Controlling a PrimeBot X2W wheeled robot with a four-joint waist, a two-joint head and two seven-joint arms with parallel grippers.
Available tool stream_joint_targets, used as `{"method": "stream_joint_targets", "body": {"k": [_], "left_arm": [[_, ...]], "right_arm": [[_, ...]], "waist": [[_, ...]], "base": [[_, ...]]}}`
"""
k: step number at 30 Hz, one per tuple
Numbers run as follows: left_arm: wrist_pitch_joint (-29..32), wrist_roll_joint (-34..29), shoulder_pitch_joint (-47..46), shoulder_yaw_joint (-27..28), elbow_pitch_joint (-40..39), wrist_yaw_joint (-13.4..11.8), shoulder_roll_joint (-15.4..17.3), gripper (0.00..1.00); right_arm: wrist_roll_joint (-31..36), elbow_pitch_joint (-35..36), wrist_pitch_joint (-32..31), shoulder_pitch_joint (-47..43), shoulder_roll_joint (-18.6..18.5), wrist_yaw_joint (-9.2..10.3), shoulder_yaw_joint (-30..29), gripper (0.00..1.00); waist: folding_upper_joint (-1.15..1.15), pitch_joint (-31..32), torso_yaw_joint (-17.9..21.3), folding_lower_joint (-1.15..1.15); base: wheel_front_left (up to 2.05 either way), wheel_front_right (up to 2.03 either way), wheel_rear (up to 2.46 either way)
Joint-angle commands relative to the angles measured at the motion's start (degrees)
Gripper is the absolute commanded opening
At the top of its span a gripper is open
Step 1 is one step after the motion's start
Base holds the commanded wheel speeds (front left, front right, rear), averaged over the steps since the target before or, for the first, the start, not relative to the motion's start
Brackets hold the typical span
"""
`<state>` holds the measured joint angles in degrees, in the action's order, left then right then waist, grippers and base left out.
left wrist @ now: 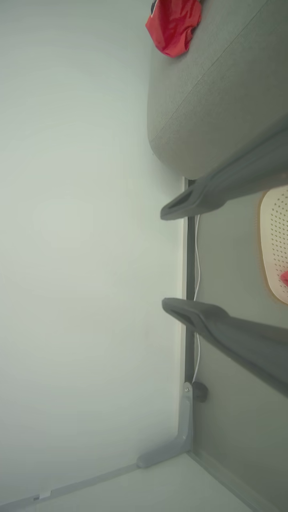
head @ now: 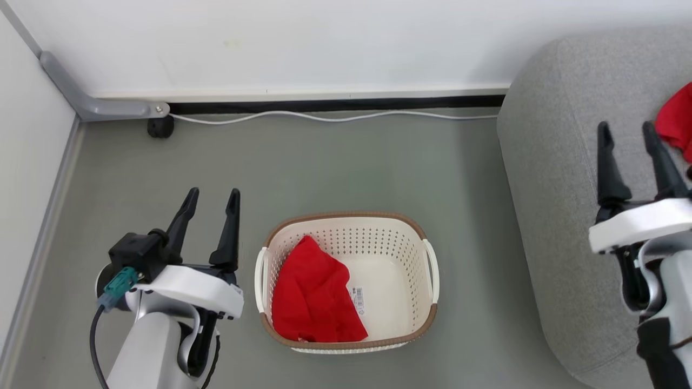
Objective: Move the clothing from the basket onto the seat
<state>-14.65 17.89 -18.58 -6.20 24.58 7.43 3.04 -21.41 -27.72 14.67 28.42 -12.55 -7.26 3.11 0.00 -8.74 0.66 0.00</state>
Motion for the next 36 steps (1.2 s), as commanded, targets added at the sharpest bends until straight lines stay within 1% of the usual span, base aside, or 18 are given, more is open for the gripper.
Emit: {"method": "stream_joint_targets", "body": {"k": [1,7,17,27,36], "left_arm": [[-0.3,-0.9,0.2,2.6,-1.1,0.1,1.0,1.0],[-0.3,-2.7,3.3,7.3,-1.3,0.0,0.4,1.0],[-0.3,-3.9,9.0,10.2,-2.3,0.0,0.0,1.0],[-0.3,-3.8,14.6,10.3,-3.2,0.1,-0.1,1.0],[-0.3,-3.4,15.9,9.8,-3.5,-0.1,-0.2,1.0]], "right_arm": [[1.1,2.2,0.3,-1.3,-0.3,-0.23,1.8,1.0],[2.6,4.5,0.3,-5.9,1.1,-0.23,2.8,1.0],[4.1,6.4,0.3,-12.6,1.9,-0.23,4.8,1.0],[4.8,6.2,0.3,-17.8,2.9,-0.23,5.1,1.0],[5.1,6.3,0.3,-17.9,3.2,-0.23,4.8,1.0]], "waist": [[0.0,1.0,-0.3,0.0],[0.0,3.4,-0.2,0.0],[0.0,6.2,0.7,0.0],[0.0,7.5,0.9,0.0],[0.0,7.3,1.1,0.0]], "base": [[0.0,0.0,0.0],[0.0,0.0,0.0],[0.0,0.0,0.0],[0.0,0.0,0.0],[0.0,0.0,0.0]]}}
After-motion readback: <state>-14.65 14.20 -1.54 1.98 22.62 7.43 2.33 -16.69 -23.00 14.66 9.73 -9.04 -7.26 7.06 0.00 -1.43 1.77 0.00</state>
